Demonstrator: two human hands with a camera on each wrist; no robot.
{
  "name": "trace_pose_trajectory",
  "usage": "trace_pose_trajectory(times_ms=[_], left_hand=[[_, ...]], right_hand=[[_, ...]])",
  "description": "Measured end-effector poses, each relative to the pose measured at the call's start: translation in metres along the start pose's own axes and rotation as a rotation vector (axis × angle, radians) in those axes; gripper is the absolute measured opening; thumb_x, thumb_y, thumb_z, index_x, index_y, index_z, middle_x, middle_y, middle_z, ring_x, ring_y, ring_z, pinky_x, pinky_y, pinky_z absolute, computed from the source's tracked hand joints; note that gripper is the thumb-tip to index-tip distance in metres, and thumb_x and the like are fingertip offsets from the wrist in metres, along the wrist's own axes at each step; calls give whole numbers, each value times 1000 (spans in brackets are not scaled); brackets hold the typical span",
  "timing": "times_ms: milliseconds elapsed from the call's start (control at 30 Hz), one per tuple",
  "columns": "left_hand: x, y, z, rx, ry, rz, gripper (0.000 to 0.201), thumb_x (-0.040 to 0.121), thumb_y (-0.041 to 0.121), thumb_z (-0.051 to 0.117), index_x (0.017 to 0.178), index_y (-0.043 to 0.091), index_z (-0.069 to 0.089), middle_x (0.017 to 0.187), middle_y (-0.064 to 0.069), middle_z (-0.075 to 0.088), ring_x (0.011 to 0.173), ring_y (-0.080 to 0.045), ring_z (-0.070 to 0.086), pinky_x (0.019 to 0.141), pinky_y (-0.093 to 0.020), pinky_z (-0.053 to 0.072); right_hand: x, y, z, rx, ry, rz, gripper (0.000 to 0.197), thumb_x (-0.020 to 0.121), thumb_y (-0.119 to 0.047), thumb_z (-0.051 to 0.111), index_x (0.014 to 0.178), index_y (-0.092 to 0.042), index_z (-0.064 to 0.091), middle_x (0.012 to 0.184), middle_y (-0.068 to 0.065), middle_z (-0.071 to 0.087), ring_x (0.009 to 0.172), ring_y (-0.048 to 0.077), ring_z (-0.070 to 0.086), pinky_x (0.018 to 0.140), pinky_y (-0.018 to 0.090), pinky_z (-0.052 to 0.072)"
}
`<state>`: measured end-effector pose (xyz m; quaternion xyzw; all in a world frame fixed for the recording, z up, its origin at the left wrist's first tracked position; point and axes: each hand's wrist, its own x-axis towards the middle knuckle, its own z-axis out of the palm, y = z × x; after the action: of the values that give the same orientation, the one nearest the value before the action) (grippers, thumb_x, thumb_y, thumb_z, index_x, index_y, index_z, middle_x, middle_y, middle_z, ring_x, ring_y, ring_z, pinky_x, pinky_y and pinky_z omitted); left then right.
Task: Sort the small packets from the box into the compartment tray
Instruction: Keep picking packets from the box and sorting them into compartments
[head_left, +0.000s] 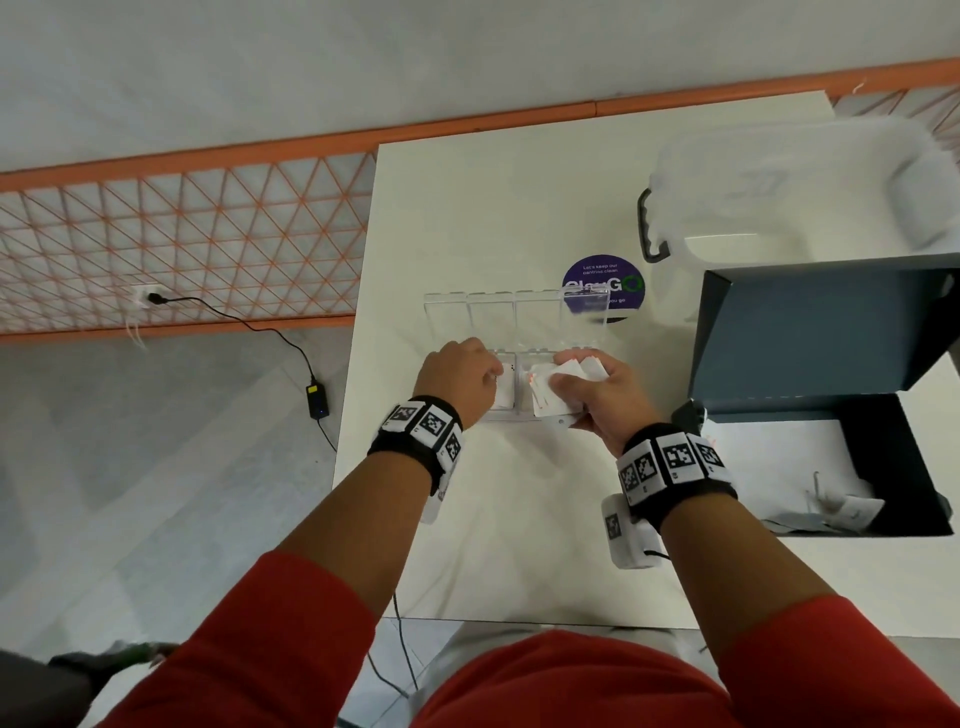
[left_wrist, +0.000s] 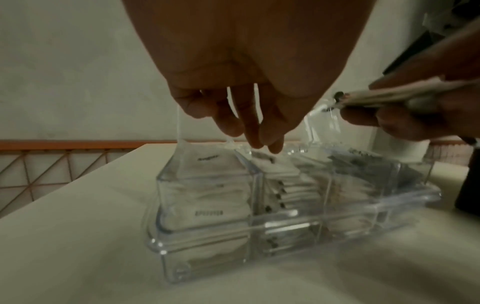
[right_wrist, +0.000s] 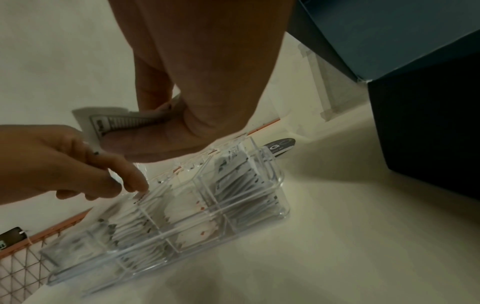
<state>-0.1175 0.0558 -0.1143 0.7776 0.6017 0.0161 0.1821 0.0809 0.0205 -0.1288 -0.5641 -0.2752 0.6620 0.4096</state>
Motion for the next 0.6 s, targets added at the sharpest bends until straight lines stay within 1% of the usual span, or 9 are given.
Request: trace_pose_trajectory(times_ms=[100, 200, 267, 367, 400, 467, 500, 567, 600], left_hand=[[-3, 4, 6, 152, -85, 9, 35, 93, 17, 44, 119, 26, 65, 128, 2, 55, 112, -22, 49, 94, -37, 38], [-4, 7, 9, 185, -108, -11, 37, 92, 20, 43, 124, 27, 61, 132, 2, 53, 114, -23, 48, 95, -38, 38], [-7, 7, 6, 57, -32, -60, 33, 91, 19, 47, 119, 24, 63, 127, 2, 55, 108, -23, 53, 93, -36, 41], [-14, 14, -4, -359, 147, -128, 13, 88, 23, 59, 99, 24, 66, 100, 9, 57, 89, -14, 59, 76, -22, 44], [-17, 22, -8, -487, 145, -126, 10, 85, 29, 65, 94, 27, 64, 93, 12, 56, 83, -8, 58, 71, -17, 42], [-22, 39, -11, -612, 62, -110, 25, 75, 43, 75, 93, 32, 62, 89, 14, 56, 74, -1, 55, 66, -15, 40], [-22, 46, -10, -623, 27, -110, 32, 71, 44, 79, 94, 32, 61, 89, 14, 56, 73, -1, 54, 65, -16, 41], [-22, 55, -7, -652, 40, -127, 34, 69, 36, 83, 94, 29, 61, 87, 13, 57, 73, -3, 55, 64, -15, 43], [-21, 57, -6, -688, 71, -155, 30, 70, 31, 83, 92, 27, 62, 86, 13, 59, 72, -3, 56, 63, -13, 44]], right_hand=[[-1, 1, 1, -10, -16, -1, 26, 81, -2, 73, 83, -27, 75, 83, -3, 73, 72, 17, 72, 55, 30, 55], [-2, 1, 1, -18, -15, 4, 24, 83, -2, 70, 83, -26, 75, 85, -5, 74, 71, 17, 72, 54, 31, 55], [-3, 1, -1, -23, -7, 12, 22, 86, -4, 68, 84, -25, 75, 82, -3, 74, 71, 16, 72, 54, 31, 55], [-4, 1, -4, -31, -3, 11, 18, 89, -9, 65, 88, -24, 75, 78, -2, 72, 70, 15, 70, 54, 30, 55], [-4, 1, -4, -34, -4, 6, 17, 89, -10, 65, 88, -25, 74, 78, -1, 71, 70, 16, 70, 55, 30, 55], [-6, 1, -3, -35, -16, -8, 16, 91, -13, 64, 86, -26, 73, 78, -1, 71, 72, 18, 69, 58, 34, 57], [-6, 0, -2, -26, -32, -7, 14, 91, -16, 65, 87, -26, 74, 80, 1, 71, 73, 20, 69, 63, 38, 59], [-8, -3, -1, 9, -94, 4, 10, 92, -18, 66, 94, -24, 74, 87, 5, 73, 78, 23, 71, 69, 42, 60], [-10, -4, -1, 22, -127, 9, 11, 91, -17, 68, 99, -22, 73, 89, 6, 74, 79, 23, 72, 66, 39, 60]])
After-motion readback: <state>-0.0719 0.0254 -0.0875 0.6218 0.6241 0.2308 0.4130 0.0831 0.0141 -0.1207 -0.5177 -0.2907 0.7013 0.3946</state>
